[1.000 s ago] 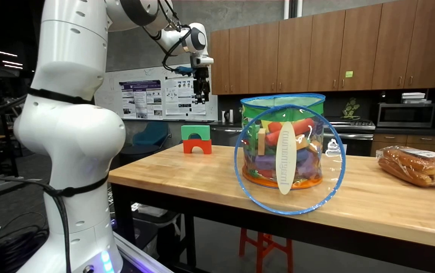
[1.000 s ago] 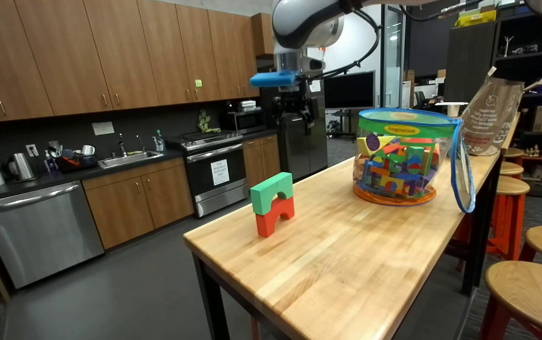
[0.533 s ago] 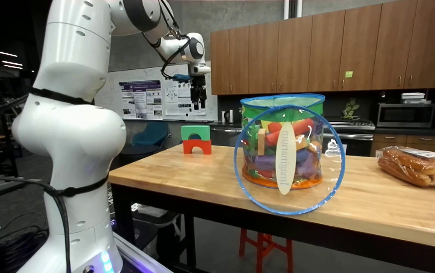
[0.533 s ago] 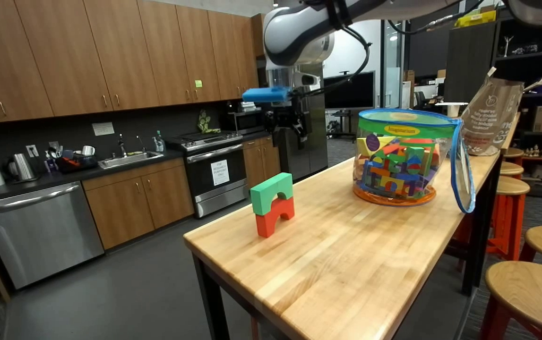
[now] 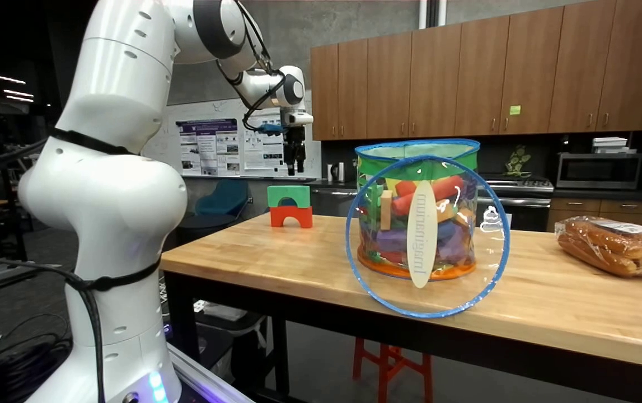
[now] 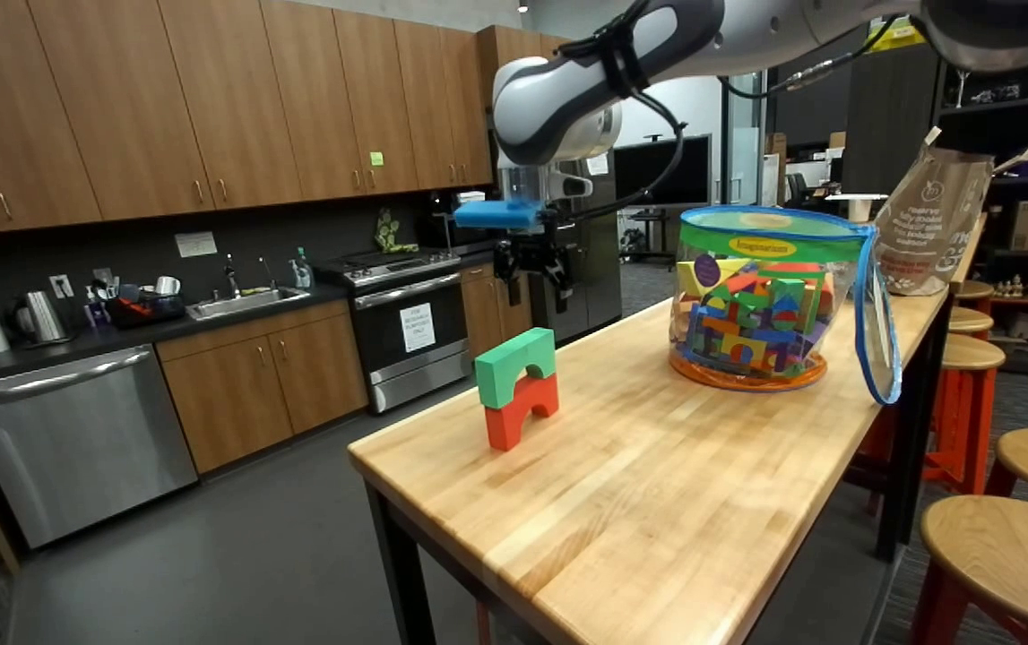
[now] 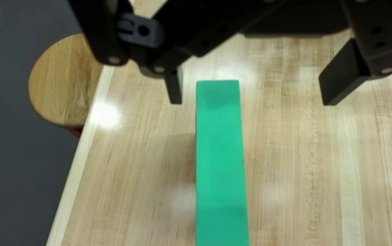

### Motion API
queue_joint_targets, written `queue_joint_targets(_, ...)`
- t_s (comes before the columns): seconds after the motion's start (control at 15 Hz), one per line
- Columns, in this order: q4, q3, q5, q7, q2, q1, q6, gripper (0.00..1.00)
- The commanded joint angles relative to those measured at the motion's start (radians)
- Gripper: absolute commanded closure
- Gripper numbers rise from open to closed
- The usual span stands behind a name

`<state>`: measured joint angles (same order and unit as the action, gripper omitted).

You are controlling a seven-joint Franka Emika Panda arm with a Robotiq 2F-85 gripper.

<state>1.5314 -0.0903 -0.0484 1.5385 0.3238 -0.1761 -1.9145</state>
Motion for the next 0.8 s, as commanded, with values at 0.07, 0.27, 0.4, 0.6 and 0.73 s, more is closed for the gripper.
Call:
queue_joint_targets(0.07,-0.055,0.010,0.006,-0.036,0.065,-0.016,-0.022,0.00)
queue_joint_targets(0.27,-0.106,0.013,0.002,-0.046,0.114,-0.026,-0.015,0.00)
queue_joint_targets(0.4,-0.136,0.015,0.004,-0.055,0.146,-0.034,-0.009,0.00)
queue_joint_targets(0.6,-0.170,0.014,0.014,-0.060,0.189,-0.045,0.000,0.00)
queue_joint_targets(0.73,-0.188,0.015,0.018,-0.053,0.213,-0.055,0.016,0.25)
